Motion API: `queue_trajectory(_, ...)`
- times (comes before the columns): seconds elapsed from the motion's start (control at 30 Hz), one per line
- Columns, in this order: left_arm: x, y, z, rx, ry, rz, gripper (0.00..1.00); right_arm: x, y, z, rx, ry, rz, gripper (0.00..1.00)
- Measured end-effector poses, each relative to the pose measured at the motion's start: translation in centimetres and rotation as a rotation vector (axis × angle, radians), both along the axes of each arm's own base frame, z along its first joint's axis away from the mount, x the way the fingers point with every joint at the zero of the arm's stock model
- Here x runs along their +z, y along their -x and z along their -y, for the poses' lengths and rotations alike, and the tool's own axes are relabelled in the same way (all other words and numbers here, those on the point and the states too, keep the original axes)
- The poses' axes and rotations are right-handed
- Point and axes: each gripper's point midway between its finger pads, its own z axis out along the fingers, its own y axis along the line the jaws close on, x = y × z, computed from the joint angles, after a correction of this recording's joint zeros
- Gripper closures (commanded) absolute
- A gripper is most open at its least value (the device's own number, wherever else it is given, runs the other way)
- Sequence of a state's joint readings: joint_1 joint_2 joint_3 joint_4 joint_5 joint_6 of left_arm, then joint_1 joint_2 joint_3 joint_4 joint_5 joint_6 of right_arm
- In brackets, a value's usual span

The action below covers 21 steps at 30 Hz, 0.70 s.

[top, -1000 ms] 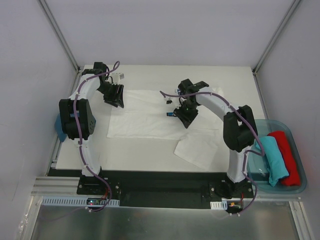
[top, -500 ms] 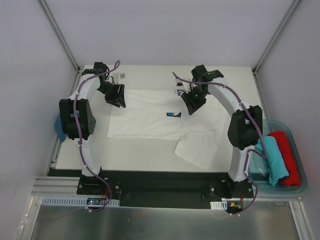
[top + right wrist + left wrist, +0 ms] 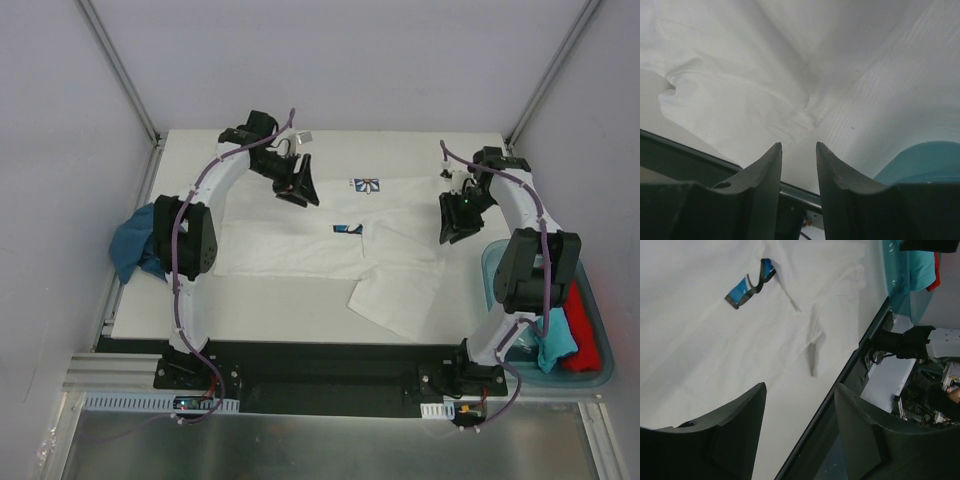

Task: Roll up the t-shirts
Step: Fold the T-shirt at the center of the board.

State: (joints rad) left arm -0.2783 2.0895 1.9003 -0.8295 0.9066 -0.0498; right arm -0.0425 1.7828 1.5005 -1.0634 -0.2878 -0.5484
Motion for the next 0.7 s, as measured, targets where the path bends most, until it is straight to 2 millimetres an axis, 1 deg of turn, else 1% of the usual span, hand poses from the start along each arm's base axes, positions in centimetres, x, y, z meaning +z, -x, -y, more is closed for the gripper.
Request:
queue_trajectory(0.07,-0.1,0.7,2.3,-0.029,0.008,-0.015,0.44,-0.5,1.2,0.5,-0.050,-0.033,-0.042,0.64)
queue_trajectory(0.13,-0.9,1.7,4.8,-0.058,0.011,-0.051,0.43,-1.3,2.4,0.8,-0.101,-0.086,-0.093,0.64)
queue_trajectory(0.2,-2.0,2.6,6.9,-0.075,0.010,-0.099,0.37,-1.8,3.5,1.1,-0.142,-0.122,-0.139,0.62)
queue_trajectory(0.27,-3.5,3.2,8.8,-0.087,0.004,-0.147,0.37,-2.1,3.8,1.0,-0.162,-0.153,-0.157,0.62)
queue_trajectory(0.37,-5.9,3.0,10.8,-0.081,-0.005,-0.203,0.41,-2.1,3.5,0.5,-0.173,-0.199,-0.158,0.62)
queue_trajectory(0.4,-6.7,2.8,11.3,-0.078,-0.008,-0.214,0.44,-2.2,3.4,0.4,-0.175,-0.212,-0.160,0.62)
queue_trajectory(0.43,-7.5,2.6,11.7,-0.074,-0.015,-0.223,0.50,-2.5,3.3,0.2,-0.177,-0.223,-0.165,0.63)
queue_trajectory(0.47,-8.3,2.5,12.1,-0.070,-0.020,-0.229,0.52,-2.7,3.1,0.1,-0.179,-0.230,-0.169,0.62)
queue_trajectory(0.53,-9.5,2.5,12.6,-0.061,-0.036,-0.248,0.53,-3.3,2.9,0.0,-0.184,-0.244,-0.183,0.62)
queue_trajectory(0.6,-10.4,2.8,13.0,-0.054,-0.048,-0.268,0.53,-4.1,2.7,-0.1,-0.191,-0.251,-0.201,0.62)
queue_trajectory(0.7,-10.6,3.3,13.6,-0.059,-0.049,-0.277,0.53,-4.9,2.7,-0.2,-0.194,-0.257,-0.223,0.62)
